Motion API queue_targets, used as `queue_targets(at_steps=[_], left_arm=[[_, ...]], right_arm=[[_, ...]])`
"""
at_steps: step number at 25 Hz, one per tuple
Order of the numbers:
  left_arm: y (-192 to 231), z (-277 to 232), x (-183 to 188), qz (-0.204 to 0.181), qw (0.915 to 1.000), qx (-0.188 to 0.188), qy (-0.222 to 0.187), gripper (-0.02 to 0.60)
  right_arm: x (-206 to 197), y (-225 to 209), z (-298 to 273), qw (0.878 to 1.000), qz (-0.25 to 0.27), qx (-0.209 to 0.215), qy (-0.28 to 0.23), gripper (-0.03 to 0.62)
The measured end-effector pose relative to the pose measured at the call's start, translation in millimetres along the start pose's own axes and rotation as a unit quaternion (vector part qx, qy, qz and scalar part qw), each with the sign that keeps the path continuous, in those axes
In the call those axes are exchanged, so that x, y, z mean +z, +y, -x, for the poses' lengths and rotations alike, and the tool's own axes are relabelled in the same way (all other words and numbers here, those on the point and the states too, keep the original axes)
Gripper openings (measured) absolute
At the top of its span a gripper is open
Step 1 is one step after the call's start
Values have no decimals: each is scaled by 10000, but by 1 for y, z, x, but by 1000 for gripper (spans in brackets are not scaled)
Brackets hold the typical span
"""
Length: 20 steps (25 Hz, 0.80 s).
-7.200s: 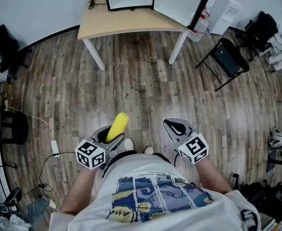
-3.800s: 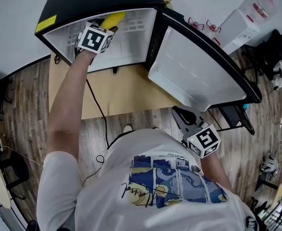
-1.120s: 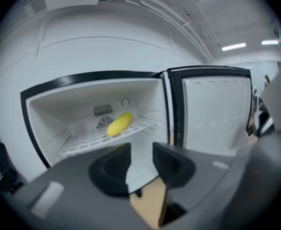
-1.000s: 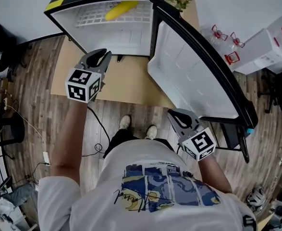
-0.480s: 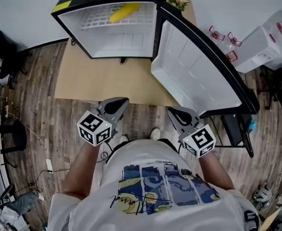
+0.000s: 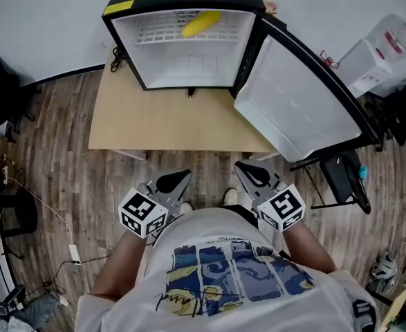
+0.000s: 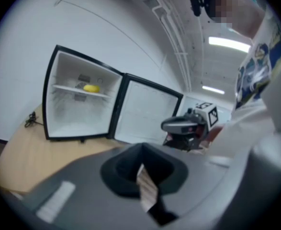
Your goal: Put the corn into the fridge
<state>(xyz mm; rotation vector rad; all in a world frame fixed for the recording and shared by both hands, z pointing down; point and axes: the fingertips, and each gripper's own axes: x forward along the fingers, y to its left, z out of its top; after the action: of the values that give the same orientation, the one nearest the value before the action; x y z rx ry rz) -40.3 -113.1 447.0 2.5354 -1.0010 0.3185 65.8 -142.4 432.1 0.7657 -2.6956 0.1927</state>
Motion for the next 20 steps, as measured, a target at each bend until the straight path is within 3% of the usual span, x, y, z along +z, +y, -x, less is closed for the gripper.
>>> queue_targets(at_steps=[5,8,20], left_arm=[[12,42,-14,170,9997,61,-134,8],[15,61,-23,65,9999,59,-107,8],[10,85,-37,-21,9993,-323,-188,8]], right_arm=[[5,38,-19,9999,8,-114,-20,12],[4,56,-23,9998,-12,-205,-52,12],[4,96,-28,9990,-8,-447,39,11]])
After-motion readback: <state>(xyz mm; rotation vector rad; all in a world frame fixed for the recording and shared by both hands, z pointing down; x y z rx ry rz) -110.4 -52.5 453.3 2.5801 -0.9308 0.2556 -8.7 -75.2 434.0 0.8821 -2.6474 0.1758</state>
